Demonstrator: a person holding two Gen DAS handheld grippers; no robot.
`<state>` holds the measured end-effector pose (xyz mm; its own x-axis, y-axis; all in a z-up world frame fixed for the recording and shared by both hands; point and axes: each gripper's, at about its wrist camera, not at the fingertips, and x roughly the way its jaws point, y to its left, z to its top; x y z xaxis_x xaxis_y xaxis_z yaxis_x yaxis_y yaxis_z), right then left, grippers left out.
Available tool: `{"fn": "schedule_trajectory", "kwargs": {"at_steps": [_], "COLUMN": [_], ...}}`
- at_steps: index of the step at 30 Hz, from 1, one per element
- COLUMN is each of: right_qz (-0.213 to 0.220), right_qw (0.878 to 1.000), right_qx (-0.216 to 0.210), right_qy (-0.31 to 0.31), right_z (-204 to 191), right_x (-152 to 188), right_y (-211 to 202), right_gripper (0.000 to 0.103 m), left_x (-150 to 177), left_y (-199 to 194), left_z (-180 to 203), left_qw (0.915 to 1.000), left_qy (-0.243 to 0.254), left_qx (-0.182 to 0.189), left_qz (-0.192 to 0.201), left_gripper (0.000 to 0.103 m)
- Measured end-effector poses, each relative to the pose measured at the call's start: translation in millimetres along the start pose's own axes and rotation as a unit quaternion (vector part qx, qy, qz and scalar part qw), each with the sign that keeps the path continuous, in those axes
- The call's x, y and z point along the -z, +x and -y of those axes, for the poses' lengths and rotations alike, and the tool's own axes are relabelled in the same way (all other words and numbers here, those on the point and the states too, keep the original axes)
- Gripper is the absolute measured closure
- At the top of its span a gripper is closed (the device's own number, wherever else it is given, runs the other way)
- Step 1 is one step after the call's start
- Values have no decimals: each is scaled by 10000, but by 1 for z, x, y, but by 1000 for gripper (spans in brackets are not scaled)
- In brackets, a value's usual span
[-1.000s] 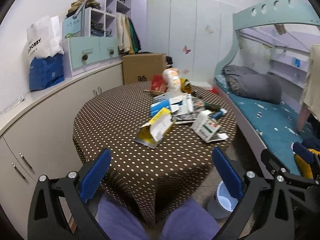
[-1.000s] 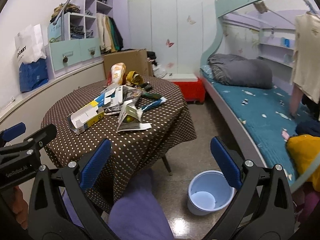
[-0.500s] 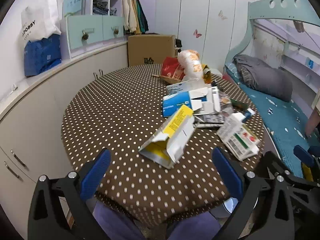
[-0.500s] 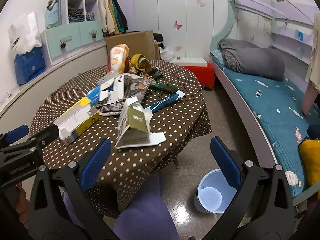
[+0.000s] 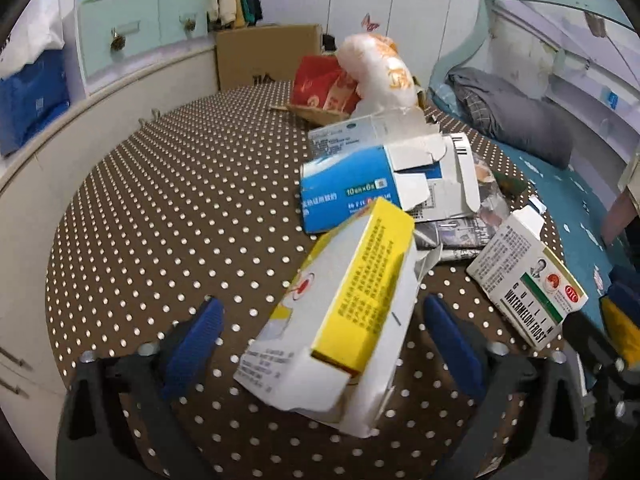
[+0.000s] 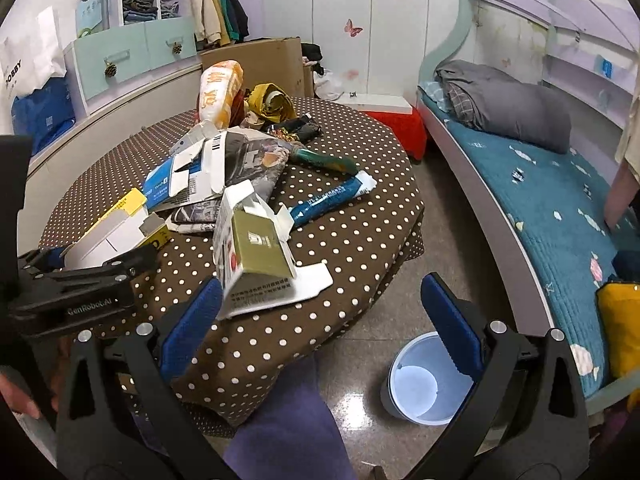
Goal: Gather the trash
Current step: 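Grasp the yellow-and-white box with the left gripper while the right grasps the green-white medicine box, then carry both boxes over the blue bin and open both grippers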
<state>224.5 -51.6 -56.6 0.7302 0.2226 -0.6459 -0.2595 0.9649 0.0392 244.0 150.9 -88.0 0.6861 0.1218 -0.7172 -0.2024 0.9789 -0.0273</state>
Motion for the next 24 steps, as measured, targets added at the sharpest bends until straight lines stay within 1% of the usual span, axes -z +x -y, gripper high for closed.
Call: {"fn": "schedule_trajectory", "kwargs": {"at_steps": [1,2,4,5,8,10,13,14,15,16,17,20,22,24], "right_qz": [11,21,38,39,-9,-48,-107,-128,-216,-291,-231,-256,-280,-223], "right_qw": [10000,9999,9996,9994,9983,9973,9972,9969,9967,9965,9968,9962,9959,9962], "right_qx": [-34,-99,-218,-258,-393,-470,-370,-376,-349,-370,-450,-548,-628,-620], "right_qy": [-38,-88,-191,-236,-435,-557,-645,-682,-701,-684,-625,-629,-594,-574], "right_z": [-2,-5,-11,-15,-28,-37,-47,-49,-51,-50,-48,-47,-44,-40], "right_x": [-1,-2,-5,-7,-13,-17,-17,-17,-15,-13,-12,-10,-7,-4], "right_y": [0,0,3,4,15,25,43,46,52,55,53,46,42,34], "right_gripper": [6,6,6,6,6,6,7,11,32,40,46,47,47,47], "left_x": [1,3,5,6,10,12,14,15,15,16,18,13,13,14], "left_y": [-3,-5,-9,-12,-21,-26,-28,-28,-29,-29,-30,-31,-33,-35], "left_z": [-2,-6,-15,-20,-30,-34,-40,-40,-39,-38,-37,-36,-33,-28], "left_qw": [10000,10000,9993,9990,9988,9986,9986,9987,9988,9988,9988,9990,9991,9992], "left_qy": [7,-68,-215,-279,-399,-446,-479,-452,-440,-438,-438,-371,-336,-274], "left_qx": [-27,20,306,353,224,229,146,87,77,84,83,37,71,96], "left_qz": [30,31,33,56,164,178,183,203,212,213,215,245,253,268], "left_gripper": [41,41,42,43,44,45,46,46,46,46,46,46,46,46]}}
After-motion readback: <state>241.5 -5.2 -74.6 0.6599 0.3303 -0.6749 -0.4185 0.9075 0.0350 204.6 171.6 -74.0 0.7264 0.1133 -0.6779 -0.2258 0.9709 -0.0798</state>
